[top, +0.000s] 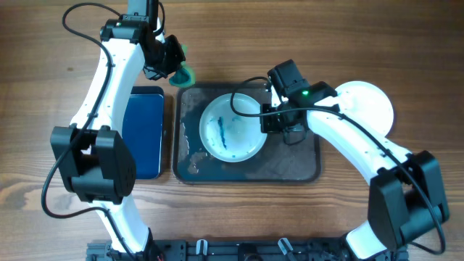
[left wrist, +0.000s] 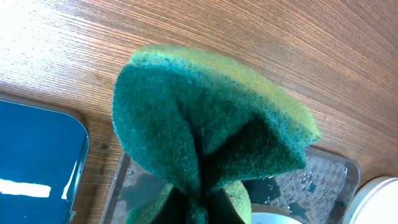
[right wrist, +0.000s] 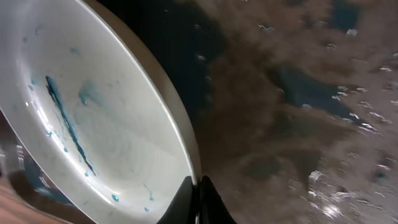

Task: Clean dirty plates on tray and stack at the side
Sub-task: 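Grip the remaining white plate with the right gripper, drag it to tray center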

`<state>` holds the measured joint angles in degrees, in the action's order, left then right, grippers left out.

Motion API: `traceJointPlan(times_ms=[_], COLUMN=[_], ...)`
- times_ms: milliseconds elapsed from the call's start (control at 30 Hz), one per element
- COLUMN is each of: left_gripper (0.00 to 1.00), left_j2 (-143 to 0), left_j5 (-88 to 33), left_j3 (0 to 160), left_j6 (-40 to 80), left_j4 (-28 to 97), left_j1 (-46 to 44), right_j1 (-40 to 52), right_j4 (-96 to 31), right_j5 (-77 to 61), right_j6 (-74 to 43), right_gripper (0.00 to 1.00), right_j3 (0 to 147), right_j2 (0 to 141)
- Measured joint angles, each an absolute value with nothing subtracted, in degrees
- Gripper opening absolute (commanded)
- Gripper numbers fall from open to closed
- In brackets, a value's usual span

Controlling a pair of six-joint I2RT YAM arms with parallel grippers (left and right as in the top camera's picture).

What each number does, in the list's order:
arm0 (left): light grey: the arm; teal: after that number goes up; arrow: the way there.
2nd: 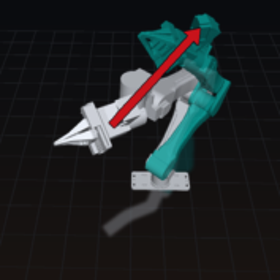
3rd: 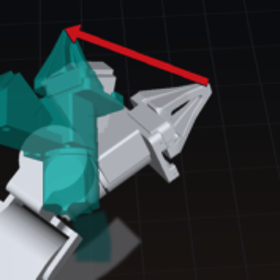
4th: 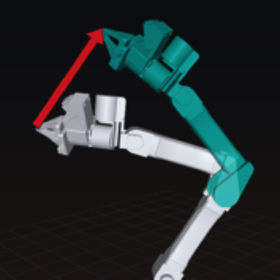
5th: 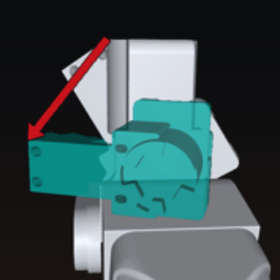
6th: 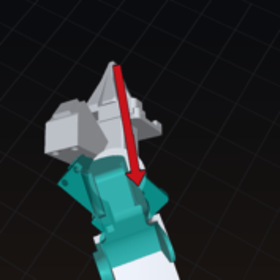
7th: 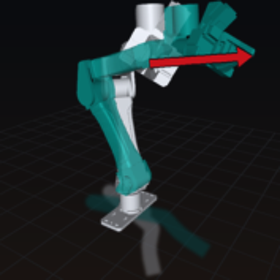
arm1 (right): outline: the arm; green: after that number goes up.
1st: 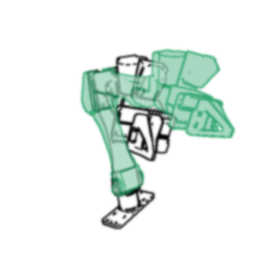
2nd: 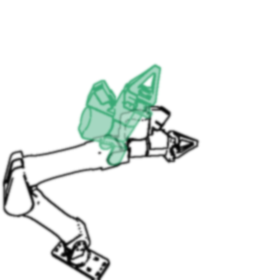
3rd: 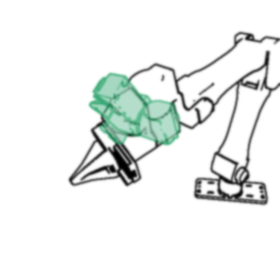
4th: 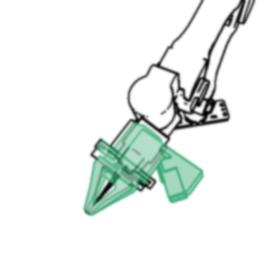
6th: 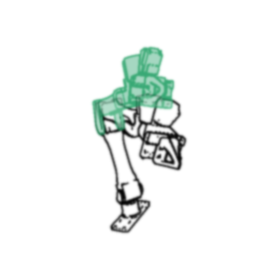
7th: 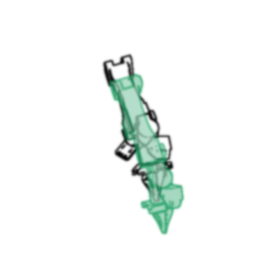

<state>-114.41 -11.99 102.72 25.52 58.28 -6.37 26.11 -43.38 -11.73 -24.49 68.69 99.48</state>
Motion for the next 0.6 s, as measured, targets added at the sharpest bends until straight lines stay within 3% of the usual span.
traceJointPlan(times_ms=[67,100,167,367,600], left_gripper=[0.04,0.04,0.04,0.04,0.04], left_j2=[-114.41,-114.41,-114.41,-114.41,-114.41], left_j5=[-11.99,-11.99,-11.97,-11.79,-11.77], left_j3=[102.72,102.72,102.72,102.72,102.72], left_j6=[25.52,25.54,25.52,25.52,25.52], left_j4=[58.28,58.28,58.26,58.28,58.22], left_j1=[-6.37,-6.37,-6.37,-6.55,-6.81], right_j1=[26.04,26.04,26.04,26.04,25.71], right_j4=[-41.25,-40.95,-41.25,-42.04,-42.28], right_j5=[-13.58,-14.68,-15.88,-16.95,-17.15], right_j6=[-25.56,-26.0,-26.55,-27.0,-27.0], right_gripper=[0.08,0.17,0.26,0.25,0.31], right_j3=[68.73,68.77,70.02,74.08,74.74], right_j2=[101.51,103.2,105.27,110.98,112.4])
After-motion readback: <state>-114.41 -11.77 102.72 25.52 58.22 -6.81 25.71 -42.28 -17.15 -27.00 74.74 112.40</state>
